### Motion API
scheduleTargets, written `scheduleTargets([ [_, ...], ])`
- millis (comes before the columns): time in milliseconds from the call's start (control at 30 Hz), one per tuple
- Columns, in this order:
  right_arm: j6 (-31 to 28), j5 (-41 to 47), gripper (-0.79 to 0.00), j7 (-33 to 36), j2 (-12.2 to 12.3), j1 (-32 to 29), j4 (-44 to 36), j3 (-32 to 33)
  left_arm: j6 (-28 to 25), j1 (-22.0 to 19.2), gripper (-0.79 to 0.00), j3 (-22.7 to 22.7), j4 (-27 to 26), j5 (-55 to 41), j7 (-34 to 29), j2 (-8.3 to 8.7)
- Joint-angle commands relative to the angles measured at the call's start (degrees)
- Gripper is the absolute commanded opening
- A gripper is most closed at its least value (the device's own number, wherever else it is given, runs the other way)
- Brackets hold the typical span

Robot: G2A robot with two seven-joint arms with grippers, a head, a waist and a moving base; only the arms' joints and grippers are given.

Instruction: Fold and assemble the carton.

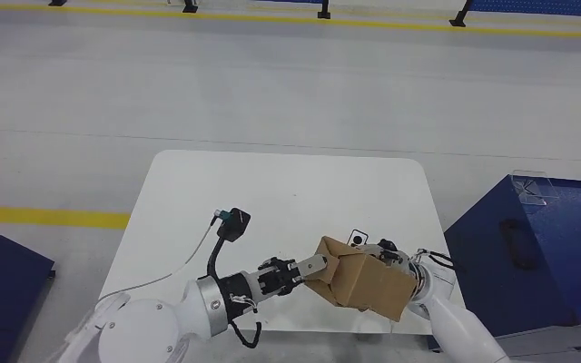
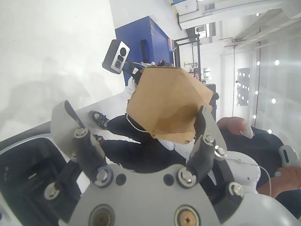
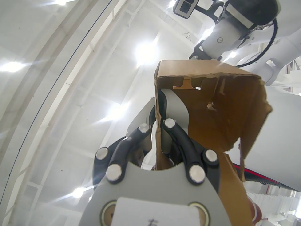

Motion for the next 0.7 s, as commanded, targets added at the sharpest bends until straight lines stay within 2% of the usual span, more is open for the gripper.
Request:
scheduleTargets([
  [0,-0.12,-0.02,-0.785,0.12,0.06,0.09,0.21,-0.19,0.73,-0.21,0.0,0.53,0.0,0.37,0.05,-0.05],
  [467,-0.83,0.31,-0.785,0.84,0.76,0.51,-0.29,-2.01,9.31,-2.87,0.0,5.72,0.01,3.74,-1.31,-0.42],
  [667,-1.12,0.51,-0.785,1.13,1.2,0.64,-0.41,-2.69,11.72,-4.82,0.0,8.39,1.59,4.64,-1.84,-0.77],
])
